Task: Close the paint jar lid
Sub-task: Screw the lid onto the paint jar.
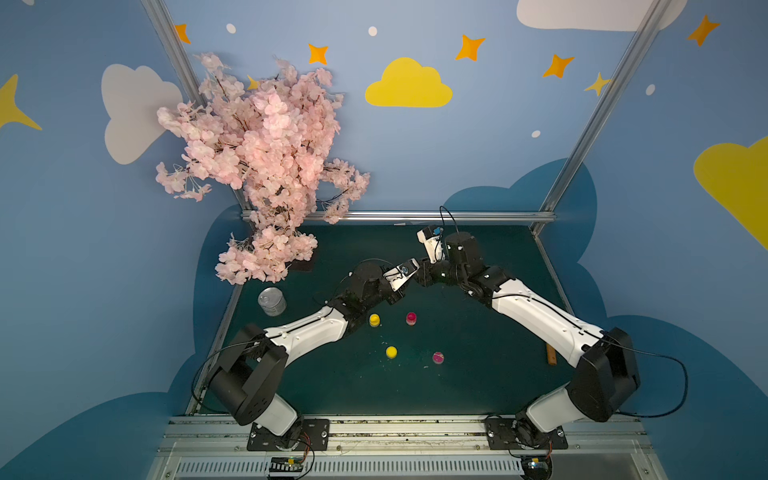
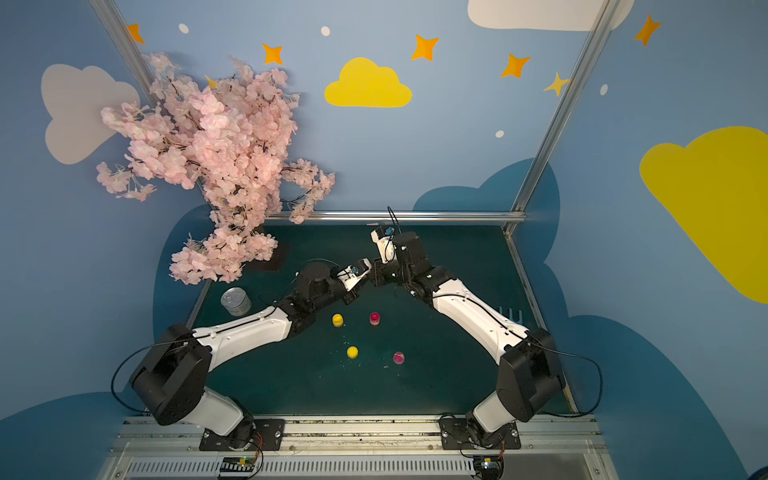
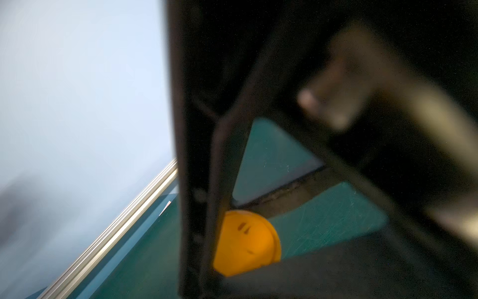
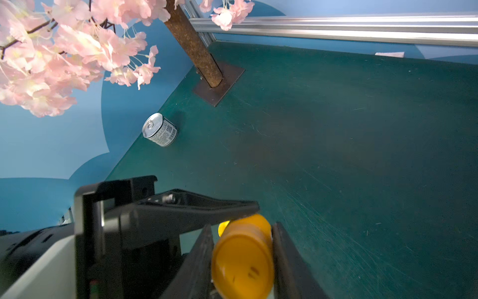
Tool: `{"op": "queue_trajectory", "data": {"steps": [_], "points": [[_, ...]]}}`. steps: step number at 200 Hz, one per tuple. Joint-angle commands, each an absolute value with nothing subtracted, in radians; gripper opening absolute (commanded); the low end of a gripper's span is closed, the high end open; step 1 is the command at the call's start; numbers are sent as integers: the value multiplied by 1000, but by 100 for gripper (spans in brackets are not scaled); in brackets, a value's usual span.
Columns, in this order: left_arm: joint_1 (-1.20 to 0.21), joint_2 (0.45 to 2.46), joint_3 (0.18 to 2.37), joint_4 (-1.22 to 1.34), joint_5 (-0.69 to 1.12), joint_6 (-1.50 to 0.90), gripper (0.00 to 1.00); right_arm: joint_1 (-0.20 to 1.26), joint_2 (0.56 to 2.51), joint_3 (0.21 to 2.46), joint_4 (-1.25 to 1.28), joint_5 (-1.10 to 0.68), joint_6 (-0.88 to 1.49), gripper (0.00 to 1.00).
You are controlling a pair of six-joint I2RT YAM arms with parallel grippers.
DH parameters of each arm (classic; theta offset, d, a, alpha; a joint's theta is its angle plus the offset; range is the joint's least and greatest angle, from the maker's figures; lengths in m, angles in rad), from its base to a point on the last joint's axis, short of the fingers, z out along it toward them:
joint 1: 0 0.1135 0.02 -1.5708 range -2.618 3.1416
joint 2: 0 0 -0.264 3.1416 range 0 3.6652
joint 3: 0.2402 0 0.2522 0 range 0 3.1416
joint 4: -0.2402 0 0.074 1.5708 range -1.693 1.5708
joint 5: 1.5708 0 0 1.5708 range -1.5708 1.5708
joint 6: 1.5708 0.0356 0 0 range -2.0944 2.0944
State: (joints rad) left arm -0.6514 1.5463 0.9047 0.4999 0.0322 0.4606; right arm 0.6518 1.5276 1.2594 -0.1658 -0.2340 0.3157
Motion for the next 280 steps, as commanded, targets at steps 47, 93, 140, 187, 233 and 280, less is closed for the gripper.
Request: {"op": "queue_trajectory", "data": {"steps": [47,93,140,187,233,280], "points": [[-675,1503,933,608,83,433,25,684,1390,1134,-231,-161,309,75],[-589,1446,899,519,132,325,26,672,1294,1045,-248,-121,324,79],[-446,1348,836,446,519,195,27,626,1200,991,-236,-195,203,79],[-394,1293,889,162,946,310,29,572,1131,994,-193,-460,-5,79],[-391,1352,956,36,1190,301,28,532,1097,996,-117,-827,-157,74],[-399,1378,958,70,1207,282,27,535,1198,1074,-121,-997,-143,69]]}}
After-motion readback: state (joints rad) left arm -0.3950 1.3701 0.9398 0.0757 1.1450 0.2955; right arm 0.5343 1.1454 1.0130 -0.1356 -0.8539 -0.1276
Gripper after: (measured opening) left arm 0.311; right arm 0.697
